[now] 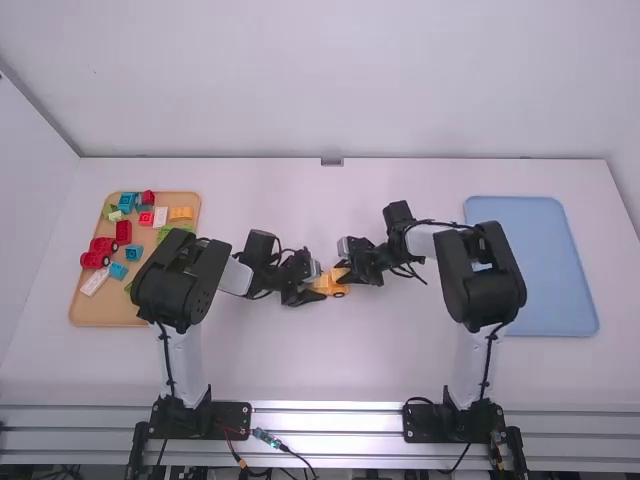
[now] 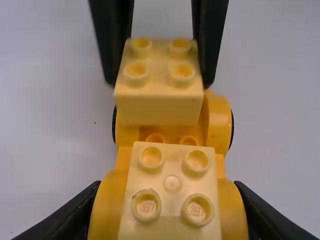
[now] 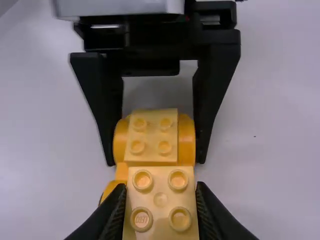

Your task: Assemble lego blocks to make yellow taxi

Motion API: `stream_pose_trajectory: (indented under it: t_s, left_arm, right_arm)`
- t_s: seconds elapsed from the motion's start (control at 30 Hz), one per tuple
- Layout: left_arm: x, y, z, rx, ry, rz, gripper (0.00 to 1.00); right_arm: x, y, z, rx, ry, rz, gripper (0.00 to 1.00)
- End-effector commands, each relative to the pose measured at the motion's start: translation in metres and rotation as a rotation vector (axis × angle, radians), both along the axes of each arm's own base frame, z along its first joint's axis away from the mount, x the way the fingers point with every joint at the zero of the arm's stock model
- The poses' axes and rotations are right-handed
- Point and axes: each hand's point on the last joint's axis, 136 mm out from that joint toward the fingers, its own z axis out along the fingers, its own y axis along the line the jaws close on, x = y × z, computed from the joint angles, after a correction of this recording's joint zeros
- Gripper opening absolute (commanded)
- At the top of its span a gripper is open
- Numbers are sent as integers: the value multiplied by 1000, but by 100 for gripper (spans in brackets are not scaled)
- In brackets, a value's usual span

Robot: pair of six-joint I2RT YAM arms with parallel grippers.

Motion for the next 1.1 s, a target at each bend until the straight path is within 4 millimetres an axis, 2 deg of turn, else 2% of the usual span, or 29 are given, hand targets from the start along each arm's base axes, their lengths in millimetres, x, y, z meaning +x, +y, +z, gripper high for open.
stream_pose_trajectory:
  t_s: [0.0, 0.23, 0.57, 0.67, 0.9, 1.07]
  left_arm:
    - [1, 8, -18, 79, 31, 56, 58]
    - [1, 9, -19, 87, 29, 59, 57]
    - [5, 8, -16, 76, 29, 73, 57]
    - [5, 8, -16, 75, 30, 74, 57]
    - [5, 8, -16, 77, 29, 73, 55]
    - [2, 9, -18, 88, 10, 51, 55]
  right_arm:
    - [-4, 2, -17, -85, 84, -51, 0]
    - [-12, 7, -20, -85, 70, -19, 0]
    - [-13, 6, -34, -61, 50, -82, 0]
    - [-16, 5, -28, -59, 43, -82, 0]
    - [-15, 5, 12, -29, -45, -79, 0]
    - [-22, 3, 8, -28, -49, -71, 0]
